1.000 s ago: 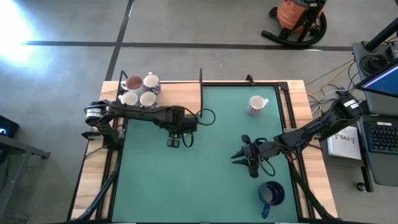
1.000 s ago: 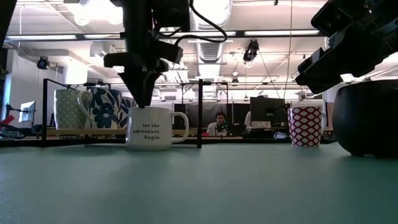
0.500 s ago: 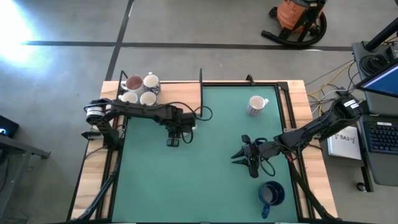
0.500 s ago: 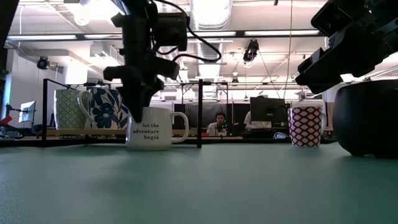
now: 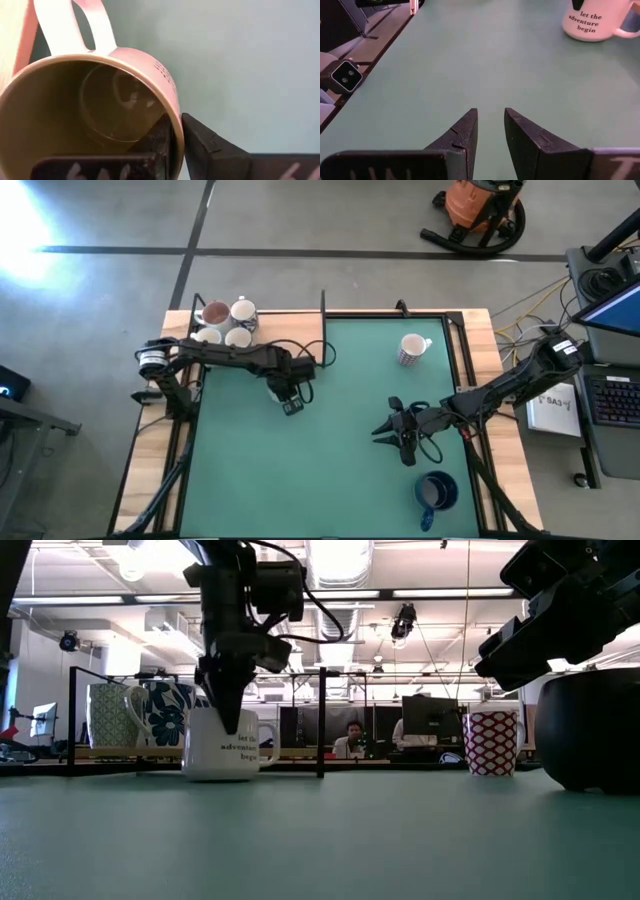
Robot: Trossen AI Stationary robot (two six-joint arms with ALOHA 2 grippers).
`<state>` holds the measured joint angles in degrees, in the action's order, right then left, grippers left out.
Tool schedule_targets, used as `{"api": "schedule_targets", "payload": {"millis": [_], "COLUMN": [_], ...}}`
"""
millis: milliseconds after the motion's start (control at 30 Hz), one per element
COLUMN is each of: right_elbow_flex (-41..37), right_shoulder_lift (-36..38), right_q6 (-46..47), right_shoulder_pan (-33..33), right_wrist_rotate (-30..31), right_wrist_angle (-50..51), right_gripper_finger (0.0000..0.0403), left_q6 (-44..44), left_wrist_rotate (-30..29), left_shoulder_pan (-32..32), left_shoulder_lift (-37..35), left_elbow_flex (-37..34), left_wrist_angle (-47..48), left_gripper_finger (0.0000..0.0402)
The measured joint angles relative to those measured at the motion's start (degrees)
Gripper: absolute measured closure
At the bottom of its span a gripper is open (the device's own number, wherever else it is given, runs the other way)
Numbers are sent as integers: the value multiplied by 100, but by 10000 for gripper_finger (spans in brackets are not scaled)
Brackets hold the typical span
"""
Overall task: Place coffee mugs
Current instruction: Put the green mug on the shelf
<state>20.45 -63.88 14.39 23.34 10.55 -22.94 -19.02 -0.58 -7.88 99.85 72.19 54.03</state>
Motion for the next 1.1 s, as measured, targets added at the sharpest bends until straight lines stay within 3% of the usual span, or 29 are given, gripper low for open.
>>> {"api": "schedule_targets", "payload": {"millis": [300, 533, 833, 1100], "right_elbow_flex": [0, 0, 0, 0], "right_shoulder_lift": [0, 1, 0, 0], "right_q6": [0, 0, 0, 0], "right_shoulder_pan": [1, 0, 0, 0], "right_wrist_rotate": [1, 0, 1, 0], "right_wrist_angle": [-1, -1, -2, 0], "right_gripper_finger": [316, 316, 316, 316], "left_q6": [-601, -705, 738, 1659], "left_wrist_rotate": [-15, -2, 7, 9], "left_shoulder_pan": [-15, -13, -4, 34], "left_shoulder_lift": [0, 0, -4, -1], "left_elbow_flex": [-5, 117, 396, 150], "left_wrist_angle": [-252, -298, 431, 596], "left_gripper_finger": [385, 352, 294, 285]}}
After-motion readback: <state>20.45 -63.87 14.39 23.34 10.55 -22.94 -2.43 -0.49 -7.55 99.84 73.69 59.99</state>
